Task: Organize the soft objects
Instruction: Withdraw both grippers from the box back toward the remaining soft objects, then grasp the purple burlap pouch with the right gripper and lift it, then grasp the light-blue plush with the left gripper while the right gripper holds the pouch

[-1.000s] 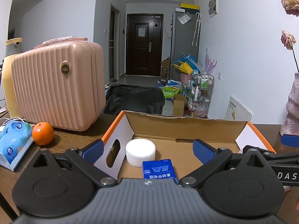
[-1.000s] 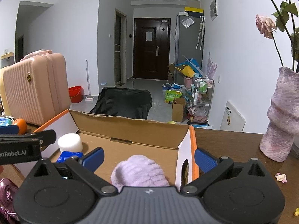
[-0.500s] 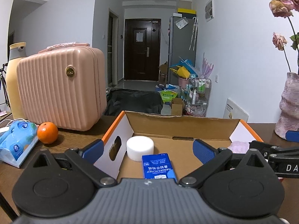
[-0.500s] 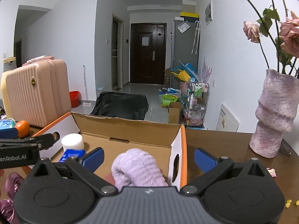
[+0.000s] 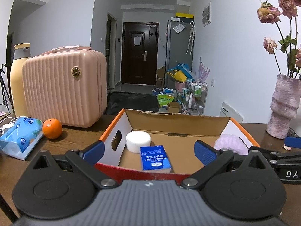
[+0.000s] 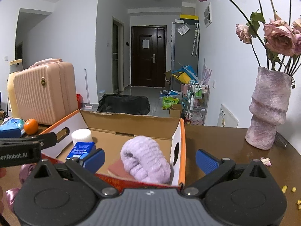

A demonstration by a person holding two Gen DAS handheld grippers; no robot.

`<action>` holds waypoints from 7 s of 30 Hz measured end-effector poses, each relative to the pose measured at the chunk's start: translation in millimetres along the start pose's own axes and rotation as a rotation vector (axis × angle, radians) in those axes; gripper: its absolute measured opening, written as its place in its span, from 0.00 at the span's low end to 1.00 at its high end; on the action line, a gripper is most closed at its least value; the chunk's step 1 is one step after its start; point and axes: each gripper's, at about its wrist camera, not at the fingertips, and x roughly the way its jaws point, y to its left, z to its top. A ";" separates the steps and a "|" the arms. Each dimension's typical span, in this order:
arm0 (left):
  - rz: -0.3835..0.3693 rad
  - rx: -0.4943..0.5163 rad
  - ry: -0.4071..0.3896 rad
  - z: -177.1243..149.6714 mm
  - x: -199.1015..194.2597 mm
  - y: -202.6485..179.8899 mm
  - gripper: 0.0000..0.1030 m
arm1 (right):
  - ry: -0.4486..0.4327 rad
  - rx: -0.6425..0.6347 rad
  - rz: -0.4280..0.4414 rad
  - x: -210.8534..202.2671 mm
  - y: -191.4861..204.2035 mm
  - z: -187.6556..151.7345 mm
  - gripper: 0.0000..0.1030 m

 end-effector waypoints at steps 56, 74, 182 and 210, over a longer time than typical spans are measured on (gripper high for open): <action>-0.098 0.091 0.091 -87.1 -148.5 43.1 1.00 | 0.051 0.005 0.069 -142.3 30.3 -111.7 1.00; -0.124 0.066 0.126 -90.2 -153.0 54.0 1.00 | 0.212 -0.041 0.077 -109.7 59.1 -129.2 1.00; -0.286 0.191 0.374 -89.2 -15.5 -8.3 0.91 | 0.068 0.165 -0.031 -117.8 -26.1 -114.6 0.46; -0.203 0.108 0.152 -72.3 -84.7 2.1 0.78 | -0.052 0.131 -0.019 -130.5 -12.9 -110.3 0.46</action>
